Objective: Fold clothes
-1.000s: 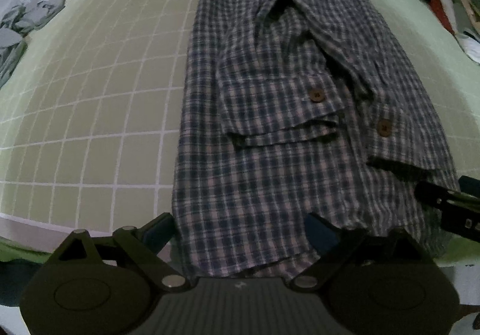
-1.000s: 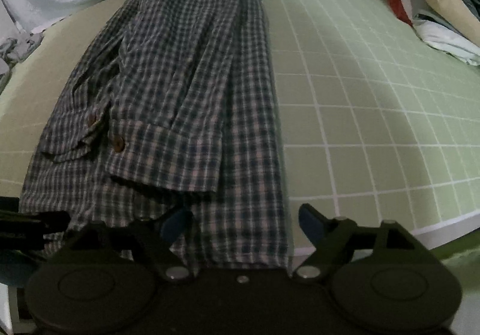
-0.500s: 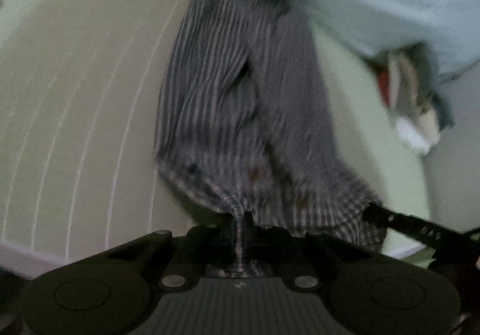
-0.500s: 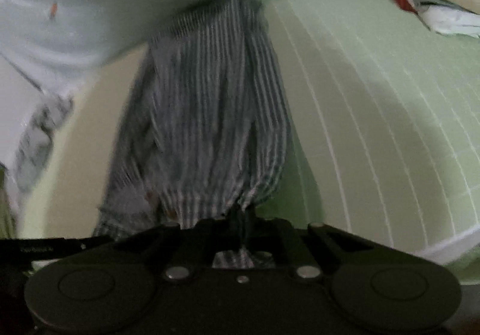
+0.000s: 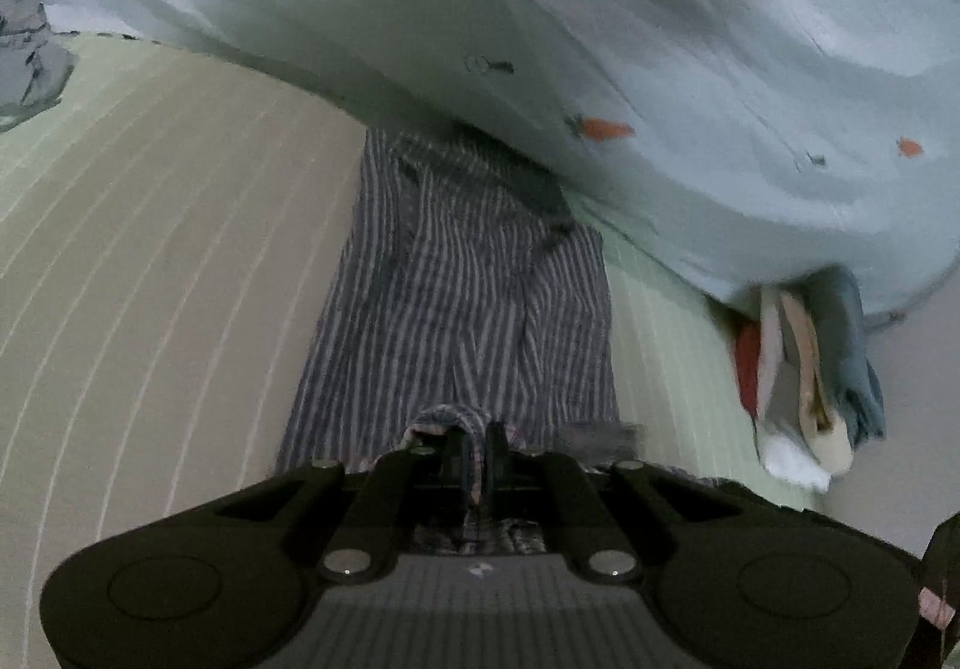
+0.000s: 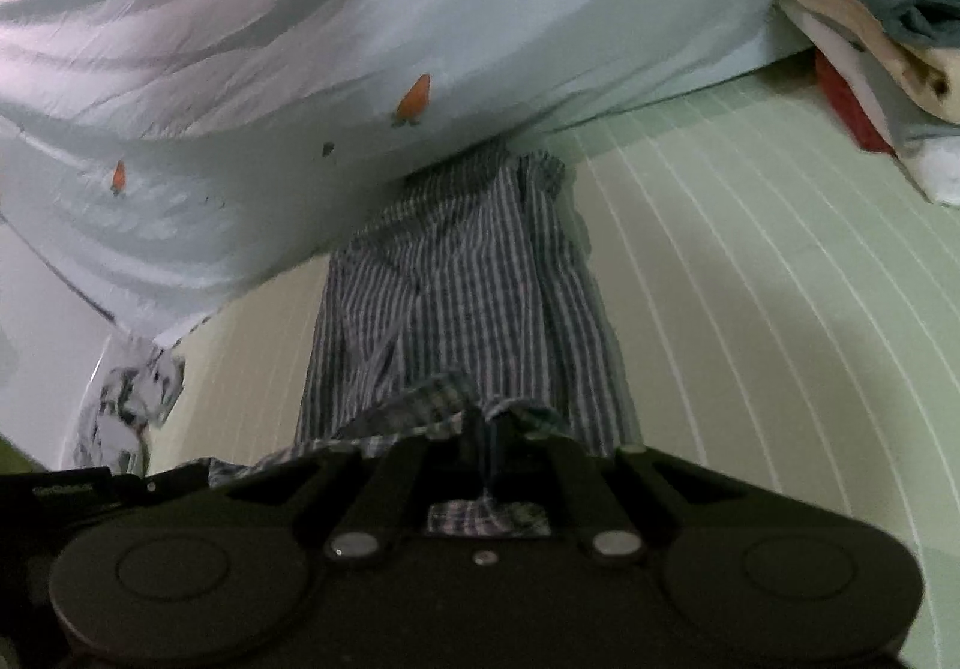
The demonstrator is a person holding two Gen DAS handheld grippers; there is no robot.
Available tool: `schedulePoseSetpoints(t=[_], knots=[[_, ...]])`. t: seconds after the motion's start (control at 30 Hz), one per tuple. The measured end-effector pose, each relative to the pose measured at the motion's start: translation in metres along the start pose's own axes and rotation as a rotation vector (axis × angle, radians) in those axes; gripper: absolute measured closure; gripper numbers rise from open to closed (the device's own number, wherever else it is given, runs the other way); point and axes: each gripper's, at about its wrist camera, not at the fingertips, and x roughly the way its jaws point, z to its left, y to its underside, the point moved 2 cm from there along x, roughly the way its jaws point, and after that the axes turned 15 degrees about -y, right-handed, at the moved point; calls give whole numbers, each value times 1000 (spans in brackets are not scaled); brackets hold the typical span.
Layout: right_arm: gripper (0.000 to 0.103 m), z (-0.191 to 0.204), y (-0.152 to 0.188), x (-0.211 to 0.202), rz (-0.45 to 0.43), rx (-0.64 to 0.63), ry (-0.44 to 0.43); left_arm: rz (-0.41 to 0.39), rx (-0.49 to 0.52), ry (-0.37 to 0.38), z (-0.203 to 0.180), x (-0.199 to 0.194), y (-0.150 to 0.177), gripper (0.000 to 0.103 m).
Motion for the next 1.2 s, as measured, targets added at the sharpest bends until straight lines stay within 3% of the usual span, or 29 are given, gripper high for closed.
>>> schedulePoseSetpoints(t=[0.17, 0.23, 0.27, 0.3, 0.4, 0.53, 0.57, 0.6, 0.63, 0.67, 0.77, 0.87, 0.9, 0.93, 0.97, 1.0, 1.03, 1.07, 1.13, 1.2], knots=[[97, -20, -11, 45, 56, 41, 12, 68, -8, -61, 2, 46, -13, 90], [87, -32, -12, 63, 98, 101, 4, 111, -15, -57, 7, 60, -15, 75], [75, -39, -12, 72, 119, 132, 0, 129, -23, -52, 9, 65, -16, 73], [69, -43, -13, 78, 134, 160, -3, 151, -38, -51, 11, 70, -18, 71], [67, -52, -16, 85, 159, 237, -8, 214, -81, -69, 13, 73, -18, 70], [65, -55, -5, 82, 208, 279, -5, 241, -116, -56, 20, 70, -7, 72], [65, -58, -3, 82, 216, 295, -6, 253, -140, -50, 23, 74, -6, 73], [74, -62, -1, 82, 219, 321, -13, 265, -165, -43, 27, 78, -5, 89], [81, -67, -1, 83, 223, 347, -23, 274, -185, -32, 30, 81, -5, 98], [96, -69, -2, 85, 228, 366, -41, 267, -188, -14, 30, 81, -8, 99], [99, -64, -18, 84, 211, 334, -101, 217, -160, 33, 24, 79, -27, 99], [99, -60, -47, 80, 112, 303, -129, 121, -184, 54, 20, 76, -55, 97], [98, -59, -55, 79, 66, 304, -137, 80, -211, 54, 19, 74, -64, 90], [97, -60, -61, 77, 7, 316, -143, 46, -228, 35, 19, 73, -71, 72], [87, -61, -68, 74, -51, 328, -149, 18, -236, 8, 18, 71, -76, 60], [64, -62, -73, 72, -101, 330, -133, -10, -243, -19, 17, 70, -81, 37], [55, -61, -75, 69, -125, 311, -101, -33, -231, -39, 17, 67, -82, 31], [49, -60, -74, 66, -133, 279, -79, -52, -209, -56, 17, 65, -81, 31], [49, -57, -70, 62, -134, 222, -35, -38, -167, -95, 19, 65, -71, 24], [42, -55, -56, 64, -85, 183, 12, 7, -142, -149, 24, 71, -57, 24]])
